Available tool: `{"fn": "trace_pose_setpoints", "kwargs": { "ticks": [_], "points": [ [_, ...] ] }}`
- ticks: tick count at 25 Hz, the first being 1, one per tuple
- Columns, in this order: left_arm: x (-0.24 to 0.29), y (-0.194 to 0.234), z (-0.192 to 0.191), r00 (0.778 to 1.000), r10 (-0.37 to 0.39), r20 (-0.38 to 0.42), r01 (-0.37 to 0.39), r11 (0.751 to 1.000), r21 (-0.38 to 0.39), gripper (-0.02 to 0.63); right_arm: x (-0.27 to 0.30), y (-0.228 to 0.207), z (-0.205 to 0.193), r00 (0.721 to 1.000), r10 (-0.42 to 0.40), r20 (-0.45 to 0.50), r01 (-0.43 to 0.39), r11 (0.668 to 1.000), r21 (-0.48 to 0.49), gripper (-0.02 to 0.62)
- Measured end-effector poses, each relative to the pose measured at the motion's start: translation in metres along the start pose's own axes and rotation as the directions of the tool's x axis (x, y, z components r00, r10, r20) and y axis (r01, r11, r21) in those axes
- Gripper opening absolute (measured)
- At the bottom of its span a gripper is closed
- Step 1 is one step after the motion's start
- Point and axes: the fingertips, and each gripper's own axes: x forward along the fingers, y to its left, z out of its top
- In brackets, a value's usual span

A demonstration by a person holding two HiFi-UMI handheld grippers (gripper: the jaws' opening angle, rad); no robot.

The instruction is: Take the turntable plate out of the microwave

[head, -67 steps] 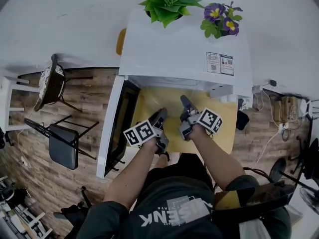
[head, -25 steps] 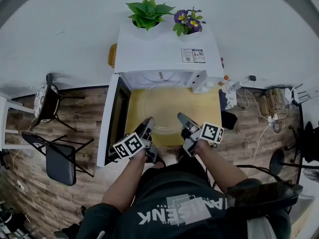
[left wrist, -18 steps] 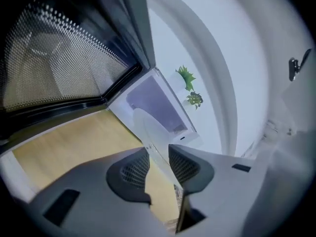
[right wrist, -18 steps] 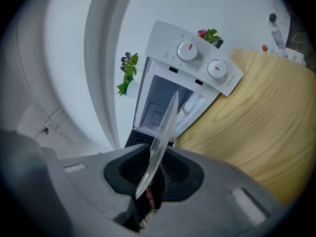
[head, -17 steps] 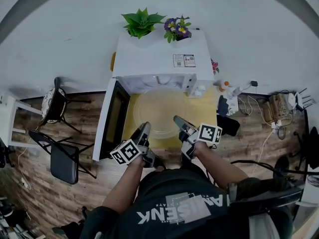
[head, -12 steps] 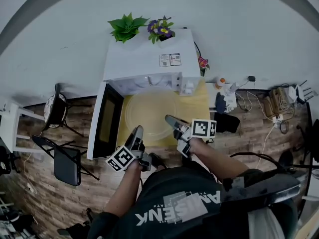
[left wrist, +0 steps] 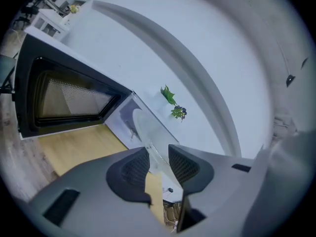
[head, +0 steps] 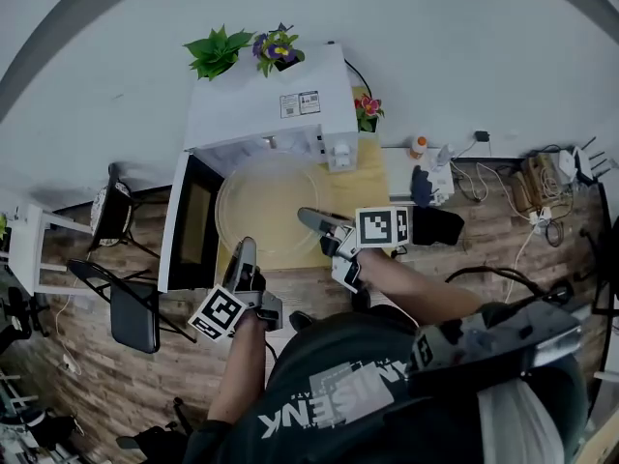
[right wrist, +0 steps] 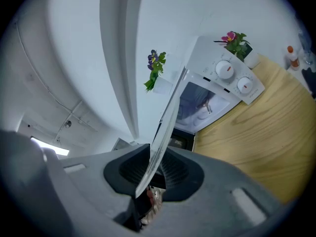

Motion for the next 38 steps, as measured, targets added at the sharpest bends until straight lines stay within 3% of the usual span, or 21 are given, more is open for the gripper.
{"fn": "trace_pose_setpoints", "kwargs": {
  "ticks": [5, 14, 38],
  "points": [
    [-0.015, -0.013, 0.023, 0.999, -0.049, -0.021, 0.05, 0.998, 0.046, 0.121, 0.005, 0.029, -0.005, 0.999, 0.02, 0.035, -0.019, 1.0, -0.017, 0.071],
    [-0.034, -0.01, 0.043, 0.996, -0.075, -0.041, 0.076, 0.997, 0.033, 0.12, 0.018, 0.05, -0.017, 0.995, -0.011, 0.095, 0.013, 1.0, -0.021, 0.072],
    [-0.014, -0.015, 0.05, 0.991, -0.1, -0.091, 0.106, 0.992, 0.061, 0.12, 0.019, 0.047, -0.001, 0.991, -0.028, 0.133, 0.034, 0.999, -0.041, 0.078]
  ]
}}
